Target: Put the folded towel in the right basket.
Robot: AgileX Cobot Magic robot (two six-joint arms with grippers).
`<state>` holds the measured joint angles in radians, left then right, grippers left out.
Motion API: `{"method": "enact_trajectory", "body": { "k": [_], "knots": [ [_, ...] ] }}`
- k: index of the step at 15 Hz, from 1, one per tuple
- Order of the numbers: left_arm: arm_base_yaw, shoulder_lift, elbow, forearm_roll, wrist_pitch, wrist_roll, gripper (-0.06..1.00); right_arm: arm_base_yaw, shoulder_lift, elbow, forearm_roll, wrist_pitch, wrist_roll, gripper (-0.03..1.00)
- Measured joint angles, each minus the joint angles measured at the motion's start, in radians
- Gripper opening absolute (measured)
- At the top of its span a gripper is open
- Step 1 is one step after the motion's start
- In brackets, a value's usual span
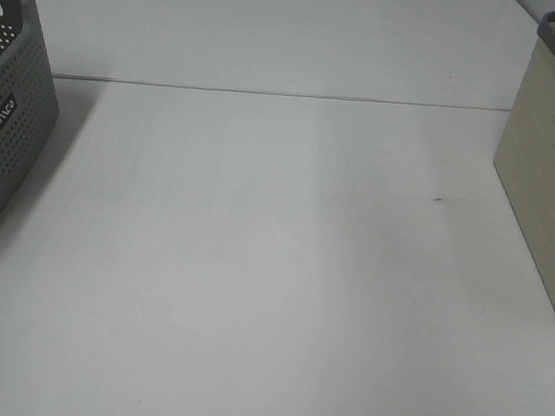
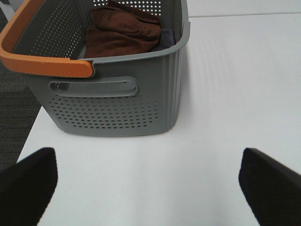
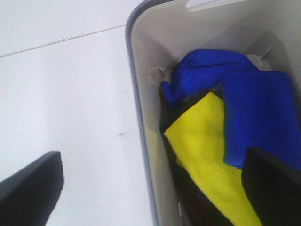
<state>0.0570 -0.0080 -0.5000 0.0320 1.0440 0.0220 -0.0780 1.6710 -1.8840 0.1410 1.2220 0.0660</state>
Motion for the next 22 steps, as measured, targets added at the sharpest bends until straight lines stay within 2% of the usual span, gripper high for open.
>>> {"method": "enact_trajectory", "body": {
  "k": [1, 3, 7, 12, 15, 17, 18, 22],
  "knots": [
    [0.0, 0.0, 0.0, 0.0, 0.0, 0.0, 0.97, 0.029, -0.039, 0.02, -0.003, 0.0, 0.007, 0.97],
    [0.0, 0.0, 0.0, 0.0, 0.0, 0.0, 0.97, 0.078, -0.199, 0.193, -0.02, 0.0, 0.009, 0.97],
    [0.0, 0.0, 0.0, 0.0, 0.0, 0.0, 0.97, 0.08, -0.482, 0.486, -0.073, 0.0, 0.01, 0.97],
    [0.0, 0.0, 0.0, 0.0, 0.0, 0.0, 0.97, 0.08, -0.927, 0.85, -0.091, 0.001, 0.01, 0.97],
    [0.0, 0.0, 0.0, 0.0, 0.0, 0.0, 0.97, 0.08, -1.198, 1.045, -0.091, -0.085, -0.019, 0.97],
    [0.0, 0.0, 0.0, 0.0, 0.0, 0.0, 0.97, 0.08, -1.31, 1.123, -0.091, -0.124, -0.045, 0.97],
    [0.0, 0.0, 0.0, 0.0, 0.0, 0.0, 0.97, 0.08, -1.46, 1.217, -0.098, -0.134, -0.076, 0.97],
    [0.0, 0.0, 0.0, 0.0, 0.0, 0.0, 0.97, 0.08, -1.655, 1.35, -0.098, -0.143, -0.085, 0.97]
  ]
}}
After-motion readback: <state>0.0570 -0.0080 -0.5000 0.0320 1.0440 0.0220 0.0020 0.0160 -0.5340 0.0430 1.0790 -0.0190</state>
